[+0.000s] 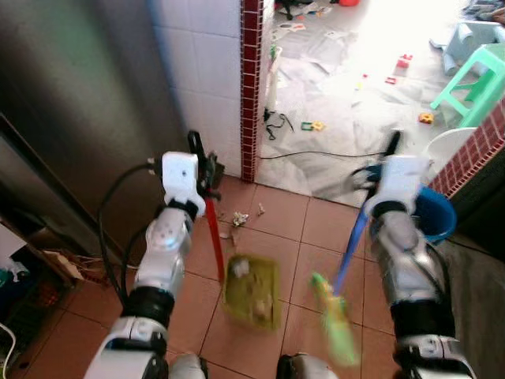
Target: Sweep floor
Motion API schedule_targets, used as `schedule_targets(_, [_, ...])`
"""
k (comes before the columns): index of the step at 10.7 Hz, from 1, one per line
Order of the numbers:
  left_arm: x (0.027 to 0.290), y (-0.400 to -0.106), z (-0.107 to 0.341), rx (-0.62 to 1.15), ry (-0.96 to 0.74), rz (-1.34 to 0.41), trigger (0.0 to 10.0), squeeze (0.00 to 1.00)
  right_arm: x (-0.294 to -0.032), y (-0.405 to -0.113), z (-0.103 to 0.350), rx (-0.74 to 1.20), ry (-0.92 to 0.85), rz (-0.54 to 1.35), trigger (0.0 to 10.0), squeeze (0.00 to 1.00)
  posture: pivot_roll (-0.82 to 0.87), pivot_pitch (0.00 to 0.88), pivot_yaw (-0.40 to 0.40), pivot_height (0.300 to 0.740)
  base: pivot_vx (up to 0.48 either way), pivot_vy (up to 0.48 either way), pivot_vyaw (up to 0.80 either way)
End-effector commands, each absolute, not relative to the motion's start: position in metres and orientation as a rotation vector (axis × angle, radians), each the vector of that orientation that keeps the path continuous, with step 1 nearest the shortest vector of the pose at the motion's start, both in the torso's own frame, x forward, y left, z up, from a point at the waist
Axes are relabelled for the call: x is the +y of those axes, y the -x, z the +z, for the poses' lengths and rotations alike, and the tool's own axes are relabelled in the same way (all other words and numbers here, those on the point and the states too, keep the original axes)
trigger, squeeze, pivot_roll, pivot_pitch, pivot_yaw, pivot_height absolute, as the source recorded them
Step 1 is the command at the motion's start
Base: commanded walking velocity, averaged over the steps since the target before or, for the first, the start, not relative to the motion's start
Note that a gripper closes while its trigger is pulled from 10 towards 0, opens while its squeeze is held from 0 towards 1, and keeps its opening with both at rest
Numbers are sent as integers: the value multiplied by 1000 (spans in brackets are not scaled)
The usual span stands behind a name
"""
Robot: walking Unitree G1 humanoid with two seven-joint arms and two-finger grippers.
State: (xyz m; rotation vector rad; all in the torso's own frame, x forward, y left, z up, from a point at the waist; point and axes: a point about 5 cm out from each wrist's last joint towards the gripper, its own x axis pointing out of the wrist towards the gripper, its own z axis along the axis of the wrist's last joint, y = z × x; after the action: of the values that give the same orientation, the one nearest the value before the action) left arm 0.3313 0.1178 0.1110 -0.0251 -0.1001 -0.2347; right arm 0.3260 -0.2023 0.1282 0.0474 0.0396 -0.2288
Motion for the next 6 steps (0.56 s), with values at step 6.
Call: schedule_targets(6, [121,-333,116,-113,10,-198,10000,0,-200,-348,185,-2,-418,-199,10000,0,-92,0,1,740,0,0,0])
